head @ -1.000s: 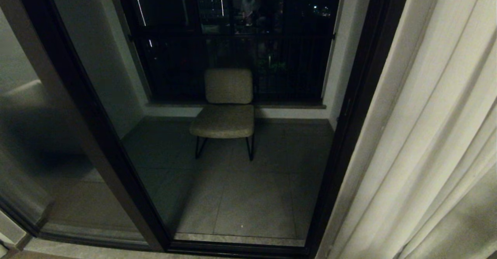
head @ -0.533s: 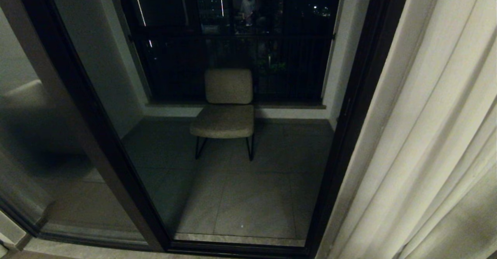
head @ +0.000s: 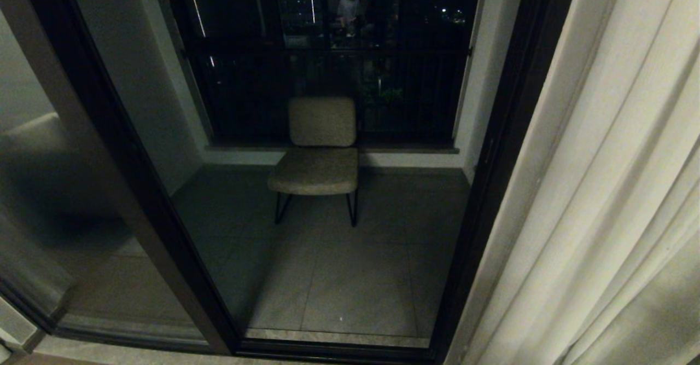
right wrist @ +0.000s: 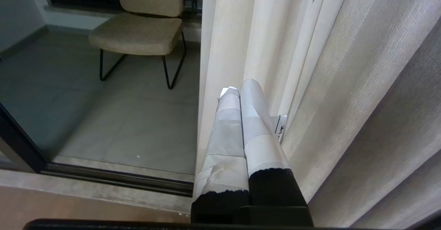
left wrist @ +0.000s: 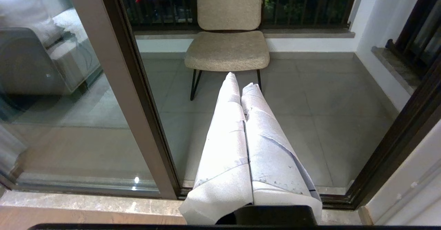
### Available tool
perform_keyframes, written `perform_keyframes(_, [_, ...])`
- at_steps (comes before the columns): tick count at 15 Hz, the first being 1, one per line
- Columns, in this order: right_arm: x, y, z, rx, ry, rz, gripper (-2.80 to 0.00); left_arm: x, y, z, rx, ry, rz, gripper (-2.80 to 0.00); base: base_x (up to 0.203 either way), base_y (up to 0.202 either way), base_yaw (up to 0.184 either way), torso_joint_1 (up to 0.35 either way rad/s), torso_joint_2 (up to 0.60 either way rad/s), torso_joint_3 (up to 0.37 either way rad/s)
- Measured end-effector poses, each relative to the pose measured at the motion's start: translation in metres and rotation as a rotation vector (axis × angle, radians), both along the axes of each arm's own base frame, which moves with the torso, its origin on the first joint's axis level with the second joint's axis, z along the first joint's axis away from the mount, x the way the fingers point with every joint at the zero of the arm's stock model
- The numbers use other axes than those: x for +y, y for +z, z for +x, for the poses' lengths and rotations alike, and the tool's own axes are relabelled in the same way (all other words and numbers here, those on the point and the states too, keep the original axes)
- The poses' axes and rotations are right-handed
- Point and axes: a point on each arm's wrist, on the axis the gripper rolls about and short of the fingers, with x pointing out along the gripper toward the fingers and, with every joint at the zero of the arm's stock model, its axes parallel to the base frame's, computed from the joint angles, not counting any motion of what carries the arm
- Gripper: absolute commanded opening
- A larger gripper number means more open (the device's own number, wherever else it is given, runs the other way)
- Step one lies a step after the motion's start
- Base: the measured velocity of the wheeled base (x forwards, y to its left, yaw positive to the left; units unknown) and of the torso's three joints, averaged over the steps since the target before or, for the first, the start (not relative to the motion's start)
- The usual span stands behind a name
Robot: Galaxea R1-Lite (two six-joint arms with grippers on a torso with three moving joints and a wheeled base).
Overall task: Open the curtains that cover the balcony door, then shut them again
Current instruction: Pull the inner curtains open on both sides
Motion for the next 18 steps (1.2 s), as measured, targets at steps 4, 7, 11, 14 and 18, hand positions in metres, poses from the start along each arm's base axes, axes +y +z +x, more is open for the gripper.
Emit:
perform_keyframes(4, [0.0000, 0.0000, -0.0001, 0.000, -0.002, 0.033, -2.80, 0.0000, 0.0000, 0.0000, 0.000, 0.000, 0.000, -2.80, 0.000, 0.000, 0.000, 0.000, 0.00, 0.000])
perform_keyframes(7, [-0.0001, 0.0001, -0.0001, -0.001, -0.003, 0.033, -2.80, 0.0000, 0.0000, 0.0000, 0.000, 0.000, 0.000, -2.80, 0.000, 0.000, 0.000, 0.000, 0.00, 0.000])
perform_keyframes(11, [-0.0001, 0.0001, -0.0001, -0.001, -0.002, 0.033, -2.80, 0.0000, 0.0000, 0.0000, 0.000, 0.000, 0.000, -2.80, 0.000, 0.000, 0.000, 0.000, 0.00, 0.000])
perform_keyframes(14, [-0.0001, 0.0001, -0.0001, -0.001, -0.002, 0.033, -2.80, 0.0000, 0.0000, 0.0000, 0.000, 0.000, 0.000, -2.80, 0.000, 0.000, 0.000, 0.000, 0.00, 0.000])
perform_keyframes(18, [-0.0001, 0.0000, -0.0001, -0.001, -0.002, 0.032, -2.80, 0.0000, 0.0000, 0.0000, 0.000, 0.000, 0.000, -2.80, 0.000, 0.000, 0.000, 0.000, 0.00, 0.000])
